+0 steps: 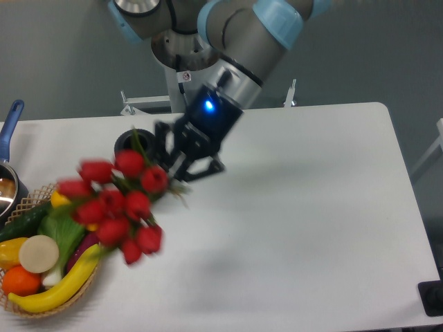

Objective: Insert the flowers into the vase
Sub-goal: 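Swing the gripper with the tulips over to the black vase, then lower the tulip stems down into the black vase opening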

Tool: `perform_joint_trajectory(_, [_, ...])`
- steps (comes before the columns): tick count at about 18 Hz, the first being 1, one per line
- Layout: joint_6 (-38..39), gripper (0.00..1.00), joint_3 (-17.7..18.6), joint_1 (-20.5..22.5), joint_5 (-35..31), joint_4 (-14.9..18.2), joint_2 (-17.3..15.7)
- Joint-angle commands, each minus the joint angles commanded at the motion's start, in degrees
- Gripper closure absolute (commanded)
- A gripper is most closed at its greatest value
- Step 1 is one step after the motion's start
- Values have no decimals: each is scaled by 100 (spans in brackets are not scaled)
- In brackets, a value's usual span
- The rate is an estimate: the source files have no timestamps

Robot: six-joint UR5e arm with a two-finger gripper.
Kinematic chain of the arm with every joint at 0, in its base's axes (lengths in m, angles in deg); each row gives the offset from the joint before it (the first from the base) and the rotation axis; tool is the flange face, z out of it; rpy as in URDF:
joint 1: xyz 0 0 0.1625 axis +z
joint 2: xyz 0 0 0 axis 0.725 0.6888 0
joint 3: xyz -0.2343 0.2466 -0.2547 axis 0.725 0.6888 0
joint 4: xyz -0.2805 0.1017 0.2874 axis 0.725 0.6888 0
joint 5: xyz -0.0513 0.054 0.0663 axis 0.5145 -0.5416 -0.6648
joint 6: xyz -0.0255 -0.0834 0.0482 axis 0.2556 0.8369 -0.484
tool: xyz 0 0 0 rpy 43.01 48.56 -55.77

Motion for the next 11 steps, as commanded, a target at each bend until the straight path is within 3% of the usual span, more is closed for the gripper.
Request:
perform_joint_trajectory(6, [-17, 100, 976, 404, 362, 9, -835])
perform_joint_trajectory(11, [-132, 100, 1363, 431, 362, 9, -986])
